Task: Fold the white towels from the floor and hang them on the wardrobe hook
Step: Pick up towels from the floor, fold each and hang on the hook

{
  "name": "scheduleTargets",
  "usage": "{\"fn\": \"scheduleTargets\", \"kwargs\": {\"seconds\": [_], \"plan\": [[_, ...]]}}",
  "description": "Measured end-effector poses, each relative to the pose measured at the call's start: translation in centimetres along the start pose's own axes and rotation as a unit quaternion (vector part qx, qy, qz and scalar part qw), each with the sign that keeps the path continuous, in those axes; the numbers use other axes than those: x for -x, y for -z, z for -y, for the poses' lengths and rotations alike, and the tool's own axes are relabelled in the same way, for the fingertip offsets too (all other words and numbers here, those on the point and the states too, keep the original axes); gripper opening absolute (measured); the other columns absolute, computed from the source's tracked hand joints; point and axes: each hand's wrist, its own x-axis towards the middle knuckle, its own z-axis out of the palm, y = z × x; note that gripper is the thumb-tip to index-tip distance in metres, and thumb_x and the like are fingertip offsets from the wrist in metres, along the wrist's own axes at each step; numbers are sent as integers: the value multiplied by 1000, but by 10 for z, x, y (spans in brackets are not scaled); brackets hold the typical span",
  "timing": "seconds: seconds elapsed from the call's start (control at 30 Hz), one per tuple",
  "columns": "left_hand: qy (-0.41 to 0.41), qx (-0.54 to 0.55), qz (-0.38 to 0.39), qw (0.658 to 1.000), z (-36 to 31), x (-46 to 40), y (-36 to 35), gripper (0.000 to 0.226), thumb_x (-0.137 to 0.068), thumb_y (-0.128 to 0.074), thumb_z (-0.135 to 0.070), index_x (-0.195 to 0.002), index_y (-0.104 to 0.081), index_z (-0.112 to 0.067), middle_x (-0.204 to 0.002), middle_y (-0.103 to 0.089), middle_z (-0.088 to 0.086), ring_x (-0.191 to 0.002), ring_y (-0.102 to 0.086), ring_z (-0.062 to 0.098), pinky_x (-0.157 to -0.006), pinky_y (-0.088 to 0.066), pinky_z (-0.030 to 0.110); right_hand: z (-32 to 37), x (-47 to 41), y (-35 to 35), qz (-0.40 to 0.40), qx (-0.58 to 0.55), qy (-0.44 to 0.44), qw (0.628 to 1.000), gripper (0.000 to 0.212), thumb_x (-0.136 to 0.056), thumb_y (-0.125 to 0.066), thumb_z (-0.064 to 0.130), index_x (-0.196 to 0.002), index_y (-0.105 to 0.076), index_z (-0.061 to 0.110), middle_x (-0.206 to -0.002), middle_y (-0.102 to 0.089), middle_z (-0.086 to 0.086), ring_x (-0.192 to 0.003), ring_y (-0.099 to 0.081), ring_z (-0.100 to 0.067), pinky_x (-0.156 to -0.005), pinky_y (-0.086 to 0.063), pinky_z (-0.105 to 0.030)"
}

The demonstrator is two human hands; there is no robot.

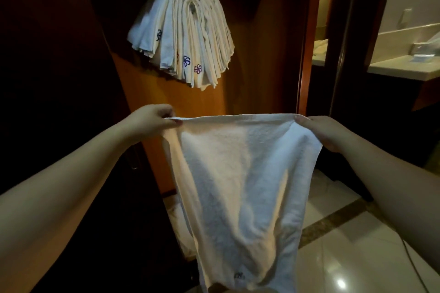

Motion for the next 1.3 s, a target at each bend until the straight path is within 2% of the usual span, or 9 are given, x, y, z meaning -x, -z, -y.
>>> {"fn": "scheduleTargets", "kwargs": {"seconds": [0.13, 0.33, 0.4, 0.5, 0.63, 0.77, 0.9, 1.1, 1.3], "plan": [[67, 148, -7, 987, 25, -3, 6, 20, -90, -69, -38, -81, -74, -21, -84, -70, 1, -80, -66, 18, -62, -43, 26, 5, 3, -5, 16, -19, -18, 1000, 48, -88, -61, 67, -108, -76, 26, -103, -77, -1, -85, -76, -18, -79, -59, -37], [235, 398, 5, 887, 42, 1, -5, 29, -82, -79, -38, -94, -74, -12, -102, -74, 7, -105, -64, 21, -112, -32, 39, 17, 5, -30, 10, -25, -82, 996, 47, -94, -64, 53, -120, -70, 14, -110, -72, -11, -100, -70, -31, -97, -54, -50], [264, 436, 28, 860, 41, 2, -13, 24, -85, -78, -32, -94, -73, -11, -102, -76, 12, -94, -72, 24, -103, -50, 43, 22, 8, -45, 10, -43, -130, 991, 44, -96, -65, 42, -120, -66, 5, -109, -71, -14, -97, -68, -30, -87, -56, -43], [272, 470, 43, 838, 31, 1, -21, 23, -89, -75, -32, -92, -71, -9, -102, -76, 14, -67, -75, 21, -54, -59, 30, 40, 18, -69, 43, -54, -159, 985, 25, -99, -61, 21, -117, -66, 4, -106, -67, -11, -79, -62, -19, -60, -48, -27], [223, 381, 22, 897, 16, 5, -31, 38, -89, -72, -45, -112, -70, -15, -139, -59, 14, -129, -54, 33, -106, -42, 50, 74, 42, -100, 90, -132, -65, 985, 42, -102, -54, 15, -143, -52, 26, -98, -67, -3, -58, -55, -8, -41, -37, -20], [79, 294, -48, 951, -6, 11, -39, 22, -94, -65, -42, -81, -70, -26, -91, -71, -4, -97, -67, 17, -67, -47, 26, 109, 66, -135, 154, -162, 51, 973, 31, -94, -55, 24, -122, -68, 27, -79, -69, -6, -52, -53, -11, -40, -37, -20], [15, 269, -23, 963, -18, 9, -42, 22, -94, -65, -43, -82, -71, -26, -88, -72, -3, -85, -67, 14, -62, -52, 27, 131, 72, -159, 186, -205, 91, 957, 31, -88, -49, 12, -91, -78, 25, -102, -60, -12, -77, -54, -21, -49, -44, -20], [122, 532, 119, 830, -16, 7, -38, 24, -93, -67, -20, -111, -72, -4, -104, -74, 13, -85, -71, 23, -71, -59, 35, 128, 63, -159, 215, -141, 194, 947, 34, -89, -62, 3, -108, -66, 30, -116, -61, -1, -96, -65, -12, -72, -54, -23], [81, 602, 125, 785, -12, 6, -44, 32, -94, -62, -12, -125, -67, -4, -120, -69, 21, -105, -68, 30, -75, -58, 32, 133, 59, -163, 136, -107, 241, 955, 24, -97, -61, 10, -98, -69, 32, -93, -72, 15, -86, -70, -3, -67, -55, -20]]}}
